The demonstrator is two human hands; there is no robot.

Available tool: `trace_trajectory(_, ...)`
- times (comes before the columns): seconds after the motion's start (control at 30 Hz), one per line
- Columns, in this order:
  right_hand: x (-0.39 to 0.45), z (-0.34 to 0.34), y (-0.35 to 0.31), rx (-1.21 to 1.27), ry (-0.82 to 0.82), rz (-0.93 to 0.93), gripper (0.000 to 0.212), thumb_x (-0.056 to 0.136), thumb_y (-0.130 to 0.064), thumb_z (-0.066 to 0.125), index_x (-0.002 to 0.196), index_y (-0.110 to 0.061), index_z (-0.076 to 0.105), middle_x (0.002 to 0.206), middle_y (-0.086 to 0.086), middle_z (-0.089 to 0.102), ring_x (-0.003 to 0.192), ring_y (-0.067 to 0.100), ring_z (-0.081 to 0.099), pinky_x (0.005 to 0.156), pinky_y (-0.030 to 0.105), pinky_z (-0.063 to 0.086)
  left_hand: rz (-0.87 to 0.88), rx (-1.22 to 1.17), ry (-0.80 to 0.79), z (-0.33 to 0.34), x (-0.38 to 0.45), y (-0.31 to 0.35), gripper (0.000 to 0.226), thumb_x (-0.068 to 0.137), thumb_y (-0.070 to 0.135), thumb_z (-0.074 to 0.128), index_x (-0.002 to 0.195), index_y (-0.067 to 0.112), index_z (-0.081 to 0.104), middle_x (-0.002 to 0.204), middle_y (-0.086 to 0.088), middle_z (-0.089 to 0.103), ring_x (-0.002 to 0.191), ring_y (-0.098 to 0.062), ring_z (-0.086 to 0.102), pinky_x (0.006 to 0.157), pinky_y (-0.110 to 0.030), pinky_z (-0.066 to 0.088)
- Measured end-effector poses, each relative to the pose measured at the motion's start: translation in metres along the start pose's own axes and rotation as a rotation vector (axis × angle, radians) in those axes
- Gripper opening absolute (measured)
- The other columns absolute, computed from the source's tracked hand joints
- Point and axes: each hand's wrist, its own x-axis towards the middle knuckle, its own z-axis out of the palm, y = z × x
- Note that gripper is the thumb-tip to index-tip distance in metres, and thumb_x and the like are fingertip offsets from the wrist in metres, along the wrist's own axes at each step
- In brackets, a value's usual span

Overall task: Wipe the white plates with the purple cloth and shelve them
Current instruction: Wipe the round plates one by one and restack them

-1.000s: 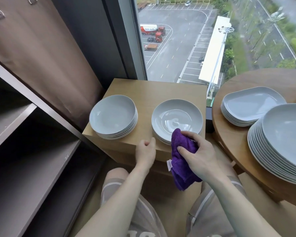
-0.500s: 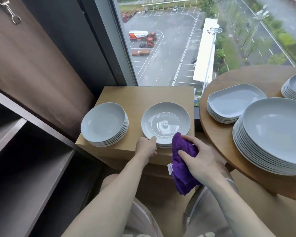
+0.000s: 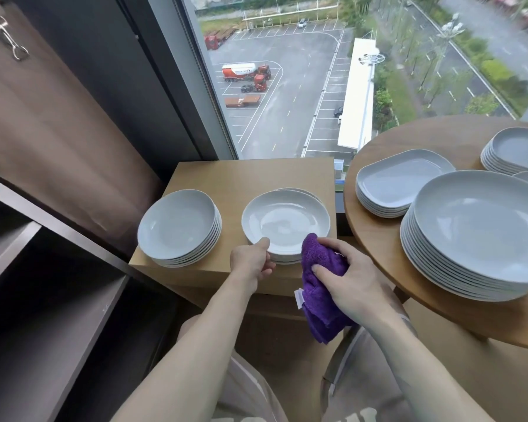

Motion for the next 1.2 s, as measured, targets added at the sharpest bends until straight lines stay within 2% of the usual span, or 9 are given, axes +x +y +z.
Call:
trace_trajectory(0.23,-0.001,0.000,-0.002,0.103,0.000,-0.020,0.040,0.089,-0.015,0.076,0.122,-0.036,0.068,0.108,-0.016,0.071,0.100,0.004,0.067,0.093,0.036,0.058,0.016,-0.272,-0.089,-0.008,-0.006,0.013,0.009,0.087,0.010,0.067,0.082,0.006,0.060,0.091,-0.011,0.068,0.091,-0.029,0.073,0.076,-0.039,0.065)
trace_trajectory(0.37,-0.001,0.000,-0.004,0.352,-0.041,0.030,0.035,0.085,-0.018,0.073,0.117,-0.031,0.072,0.110,0.000,0.075,0.105,0.024,0.071,0.096,0.050,0.058,0.012,-0.429,-0.116,-0.027,-0.010,0.011,0.007,0.088,-0.001,0.061,0.093,0.003,0.064,0.086,-0.010,0.068,0.084,-0.029,0.070,0.065,-0.036,0.063)
trace_trajectory(0.47,0.000,0.001,-0.008,0.477,-0.078,0.060,0.032,0.096,0.000,0.062,0.120,-0.020,0.071,0.113,0.011,0.074,0.109,0.035,0.069,0.096,0.049,0.057,0.014,-0.454,-0.147,-0.044,-0.015,0.001,0.022,0.087,-0.003,0.055,0.106,0.003,0.064,0.097,-0.011,0.070,0.090,-0.029,0.070,0.059,-0.034,0.060)
trace_trajectory(0.57,-0.001,0.008,-0.017,0.506,-0.110,0.092,0.034,0.099,0.004,0.055,0.119,-0.018,0.071,0.114,0.014,0.074,0.110,0.036,0.069,0.095,0.047,0.057,-0.028,-0.529,-0.240,-0.061,-0.029,-0.007,0.034,0.085,-0.006,0.042,0.106,0.007,0.066,0.099,-0.008,0.075,0.094,-0.029,0.068,0.069,-0.036,0.057)
trace_trajectory(0.67,-0.001,0.018,-0.023,0.421,-0.146,0.086,0.035,0.102,-0.001,0.054,0.120,-0.025,0.072,0.114,0.007,0.075,0.109,0.029,0.071,0.098,0.050,0.056,-0.131,-0.712,-0.412,-0.074,-0.044,-0.015,0.060,0.076,-0.005,0.030,0.122,0.008,0.066,0.115,-0.018,0.074,0.110,-0.043,0.065,0.100,-0.057,0.052)
trace_trajectory(0.77,-0.003,0.030,-0.033,0.325,-0.171,0.044,0.036,0.104,-0.003,0.052,0.118,-0.028,0.073,0.112,0.001,0.077,0.110,0.024,0.071,0.100,0.047,0.055,-0.194,-0.839,-0.443,-0.083,-0.050,-0.028,0.076,0.068,-0.002,0.029,0.136,0.007,0.061,0.125,-0.023,0.069,0.110,-0.047,0.064,0.098,-0.056,0.053)
trace_trajectory(0.93,-0.009,0.054,-0.060,0.015,-0.114,-0.137,0.037,0.101,-0.007,0.056,0.128,-0.030,0.069,0.114,-0.013,0.074,0.110,0.007,0.067,0.102,0.034,0.052,-0.194,-0.892,-0.468,-0.100,-0.046,-0.041,0.062,0.085,0.002,0.035,0.144,0.007,0.056,0.138,-0.024,0.063,0.125,-0.046,0.060,0.116,-0.059,0.038)
trace_trajectory(1.07,-0.004,0.081,-0.078,-0.392,-0.050,-0.281,0.044,0.095,-0.025,0.068,0.139,-0.025,0.060,0.130,-0.013,0.061,0.118,0.007,0.054,0.103,0.023,0.040,-0.147,-0.845,-0.532,-0.113,-0.047,-0.043,0.043,0.107,0.032,0.046,0.143,0.014,0.059,0.135,-0.021,0.067,0.131,-0.042,0.058,0.113,-0.057,0.045)
trace_trajectory(1.2,0.004,0.113,-0.085,-0.374,-0.272,-0.217,0.038,0.095,-0.017,0.065,0.132,-0.020,0.066,0.132,-0.009,0.059,0.118,0.006,0.052,0.105,0.027,0.042,-0.115,-0.790,-0.552,-0.118,-0.050,-0.042,0.043,0.107,0.040,0.048,0.138,0.015,0.065,0.133,-0.018,0.069,0.126,-0.037,0.064,0.113,-0.054,0.046)
